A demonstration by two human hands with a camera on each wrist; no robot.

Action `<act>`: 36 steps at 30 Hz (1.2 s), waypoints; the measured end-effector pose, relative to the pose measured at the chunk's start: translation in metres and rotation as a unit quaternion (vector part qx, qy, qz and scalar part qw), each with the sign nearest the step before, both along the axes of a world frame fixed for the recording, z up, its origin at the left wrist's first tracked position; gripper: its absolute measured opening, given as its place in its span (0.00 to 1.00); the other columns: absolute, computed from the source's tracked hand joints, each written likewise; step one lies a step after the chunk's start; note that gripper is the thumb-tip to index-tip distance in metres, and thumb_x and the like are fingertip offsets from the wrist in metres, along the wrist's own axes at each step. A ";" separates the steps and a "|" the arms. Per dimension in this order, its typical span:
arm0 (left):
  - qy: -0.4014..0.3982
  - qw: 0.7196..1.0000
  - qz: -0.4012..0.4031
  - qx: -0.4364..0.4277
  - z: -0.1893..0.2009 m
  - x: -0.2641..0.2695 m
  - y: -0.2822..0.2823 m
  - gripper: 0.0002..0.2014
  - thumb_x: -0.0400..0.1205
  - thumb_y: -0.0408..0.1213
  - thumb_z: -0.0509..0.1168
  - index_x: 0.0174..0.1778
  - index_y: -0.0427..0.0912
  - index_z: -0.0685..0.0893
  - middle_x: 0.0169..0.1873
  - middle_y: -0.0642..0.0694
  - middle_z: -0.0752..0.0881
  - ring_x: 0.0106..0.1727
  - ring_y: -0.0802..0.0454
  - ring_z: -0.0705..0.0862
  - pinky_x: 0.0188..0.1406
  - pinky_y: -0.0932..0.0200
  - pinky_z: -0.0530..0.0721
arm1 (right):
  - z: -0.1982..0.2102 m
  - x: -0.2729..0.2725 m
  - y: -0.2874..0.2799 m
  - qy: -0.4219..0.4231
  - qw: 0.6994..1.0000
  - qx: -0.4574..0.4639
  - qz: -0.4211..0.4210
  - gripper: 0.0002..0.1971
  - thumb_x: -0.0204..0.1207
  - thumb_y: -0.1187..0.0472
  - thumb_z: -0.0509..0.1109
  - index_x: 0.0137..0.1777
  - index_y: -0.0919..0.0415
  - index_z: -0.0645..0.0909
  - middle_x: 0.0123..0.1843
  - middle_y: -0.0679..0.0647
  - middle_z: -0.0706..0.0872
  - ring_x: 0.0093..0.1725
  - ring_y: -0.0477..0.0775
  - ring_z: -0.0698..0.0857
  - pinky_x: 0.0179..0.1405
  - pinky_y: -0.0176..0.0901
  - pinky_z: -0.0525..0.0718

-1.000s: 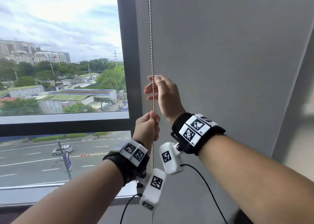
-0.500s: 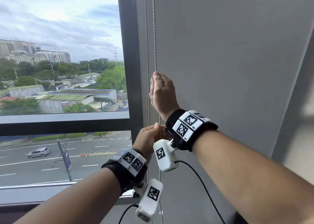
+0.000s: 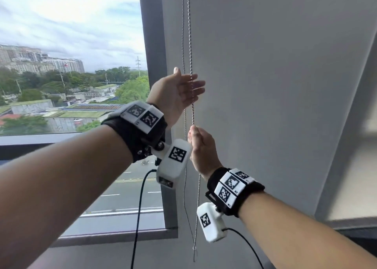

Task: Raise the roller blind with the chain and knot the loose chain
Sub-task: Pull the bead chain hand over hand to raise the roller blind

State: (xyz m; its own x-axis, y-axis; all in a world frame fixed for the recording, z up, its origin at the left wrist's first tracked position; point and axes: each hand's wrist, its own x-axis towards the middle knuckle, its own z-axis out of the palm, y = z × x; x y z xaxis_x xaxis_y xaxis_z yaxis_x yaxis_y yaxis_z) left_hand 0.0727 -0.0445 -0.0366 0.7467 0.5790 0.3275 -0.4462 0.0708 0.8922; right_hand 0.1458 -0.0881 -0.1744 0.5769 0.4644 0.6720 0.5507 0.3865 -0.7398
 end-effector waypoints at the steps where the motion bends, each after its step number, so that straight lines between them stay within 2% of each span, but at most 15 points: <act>1: -0.004 1.000 -0.008 -0.001 0.005 0.002 -0.001 0.22 0.86 0.48 0.47 0.51 0.36 0.81 0.43 0.40 0.87 0.46 0.44 0.87 0.57 0.50 0.80 | 0.000 -0.001 -0.001 -0.006 1.000 0.004 0.000 0.19 0.82 0.50 0.52 0.29 0.51 0.60 0.26 0.50 0.64 0.30 0.55 0.65 0.35 0.67 0.70; 3: -0.005 1.000 -0.016 -0.004 0.010 0.006 -0.005 0.21 0.86 0.48 0.47 0.48 0.38 0.81 0.35 0.43 0.84 0.36 0.48 0.84 0.43 0.55 0.81 | 0.002 -0.001 -0.005 -0.011 1.000 0.002 0.002 0.19 0.80 0.46 0.50 0.29 0.51 0.60 0.26 0.52 0.65 0.29 0.56 0.65 0.34 0.68 0.70; 5: -0.013 1.000 -0.002 0.011 0.008 0.011 -0.007 0.19 0.86 0.45 0.48 0.44 0.40 0.80 0.25 0.48 0.76 0.25 0.54 0.74 0.29 0.61 0.71 | 0.002 -0.002 -0.006 -0.019 1.000 -0.004 0.007 0.18 0.79 0.44 0.50 0.29 0.51 0.60 0.27 0.53 0.66 0.30 0.56 0.66 0.35 0.67 0.70; 8: -0.031 0.998 0.041 0.047 0.004 0.017 -0.006 0.16 0.87 0.39 0.49 0.38 0.40 0.77 0.17 0.53 0.67 0.18 0.58 0.62 0.20 0.63 0.60 | 0.002 -0.004 -0.008 -0.018 0.999 -0.008 0.035 0.18 0.78 0.45 0.50 0.30 0.51 0.60 0.28 0.51 0.65 0.31 0.54 0.64 0.34 0.65 0.68; 13: -0.049 0.996 0.055 0.055 0.002 0.017 -0.006 0.17 0.87 0.38 0.48 0.33 0.42 0.73 0.14 0.54 0.65 0.16 0.58 0.60 0.20 0.63 0.58 | 0.003 -0.001 -0.011 -0.018 0.998 -0.029 0.058 0.18 0.82 0.49 0.52 0.29 0.50 0.61 0.27 0.46 0.66 0.30 0.54 0.65 0.33 0.61 0.68; 17: -0.060 0.994 0.065 0.058 0.000 0.016 -0.001 0.17 0.87 0.37 0.49 0.33 0.41 0.74 0.15 0.53 0.65 0.18 0.56 0.60 0.23 0.60 0.58 | -0.001 0.003 -0.012 -0.030 0.997 -0.045 0.059 0.19 0.85 0.54 0.53 0.29 0.50 0.65 0.24 0.43 0.69 0.27 0.47 0.67 0.31 0.48 0.69; 20: -0.061 0.994 0.075 0.059 0.000 0.017 0.002 0.16 0.87 0.37 0.50 0.34 0.41 0.75 0.16 0.52 0.66 0.19 0.56 0.61 0.22 0.61 0.59 | -0.004 0.006 -0.011 -0.029 0.996 -0.045 0.066 0.20 0.88 0.59 0.54 0.31 0.52 0.68 0.24 0.45 0.71 0.24 0.43 0.69 0.28 0.34 0.71; 22: -0.056 0.993 0.091 0.058 0.000 0.018 0.005 0.16 0.86 0.36 0.51 0.35 0.39 0.77 0.17 0.50 0.70 0.19 0.55 0.66 0.22 0.61 0.63 | -0.004 0.008 -0.008 -0.024 0.996 -0.045 0.071 0.18 0.87 0.60 0.56 0.33 0.55 0.72 0.27 0.47 0.75 0.25 0.39 0.73 0.28 0.29 0.72; 23: -0.055 0.992 0.099 0.061 -0.001 0.018 0.007 0.15 0.86 0.35 0.52 0.37 0.39 0.79 0.18 0.49 0.73 0.20 0.54 0.70 0.23 0.62 0.65 | -0.004 0.010 -0.006 -0.027 0.996 -0.047 0.071 0.16 0.86 0.58 0.57 0.35 0.56 0.75 0.29 0.47 0.78 0.27 0.38 0.75 0.31 0.29 0.74; 25: -0.043 0.989 0.113 0.082 -0.003 0.018 0.013 0.13 0.85 0.33 0.55 0.40 0.38 0.83 0.24 0.47 0.80 0.25 0.53 0.77 0.26 0.62 0.71 | -0.002 0.015 0.000 -0.043 0.996 -0.058 0.060 0.13 0.83 0.53 0.58 0.41 0.57 0.79 0.36 0.50 0.82 0.35 0.42 0.79 0.38 0.35 0.79; 28: -0.005 0.979 0.158 0.128 -0.011 0.016 0.025 0.10 0.83 0.34 0.59 0.42 0.40 0.85 0.33 0.48 0.84 0.34 0.56 0.78 0.34 0.64 0.73 | 0.003 0.021 0.008 -0.052 0.996 -0.065 0.040 0.10 0.80 0.51 0.61 0.48 0.56 0.80 0.43 0.50 0.85 0.42 0.46 0.82 0.46 0.41 0.81; 30: 0.018 0.967 0.199 0.159 -0.015 0.014 0.033 0.08 0.82 0.36 0.62 0.44 0.41 0.86 0.28 0.56 0.84 0.28 0.63 0.75 0.31 0.68 0.72 | 0.009 0.025 0.012 -0.058 0.996 -0.059 0.032 0.10 0.78 0.52 0.63 0.51 0.56 0.80 0.49 0.51 0.85 0.47 0.47 0.83 0.51 0.41 0.82; 32: 0.035 0.960 0.220 0.170 -0.018 0.013 0.040 0.07 0.81 0.38 0.64 0.46 0.41 0.87 0.15 0.60 0.75 0.19 0.62 0.67 0.22 0.69 0.65 | 0.015 0.029 0.017 -0.057 0.997 -0.057 0.019 0.14 0.75 0.50 0.65 0.55 0.57 0.79 0.55 0.53 0.84 0.53 0.50 0.82 0.55 0.45 0.83; 34: 0.035 0.961 0.219 0.166 -0.021 0.013 0.047 0.08 0.80 0.38 0.64 0.48 0.40 0.87 0.12 0.59 0.70 0.17 0.61 0.61 0.19 0.67 0.58 | 0.021 0.034 0.022 -0.065 0.996 -0.054 -0.004 0.16 0.74 0.50 0.67 0.59 0.55 0.75 0.59 0.52 0.80 0.55 0.50 0.80 0.57 0.45 0.81; 36: 0.037 0.960 0.220 0.170 -0.024 0.015 0.052 0.08 0.81 0.38 0.64 0.48 0.41 0.88 0.14 0.58 0.71 0.18 0.61 0.61 0.19 0.66 0.57 | 0.027 0.039 0.028 -0.069 0.997 -0.043 -0.016 0.21 0.73 0.50 0.68 0.64 0.56 0.73 0.62 0.51 0.76 0.56 0.49 0.77 0.56 0.41 0.79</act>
State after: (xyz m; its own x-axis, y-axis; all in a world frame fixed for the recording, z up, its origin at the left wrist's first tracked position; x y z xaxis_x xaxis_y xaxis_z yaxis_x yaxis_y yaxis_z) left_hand 0.0879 0.0073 -0.0604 0.4821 0.7129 0.5092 -0.3014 -0.4108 0.8605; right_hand 0.1847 -0.0600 -0.1473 0.4980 0.5067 0.7037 0.6603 0.3045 -0.6865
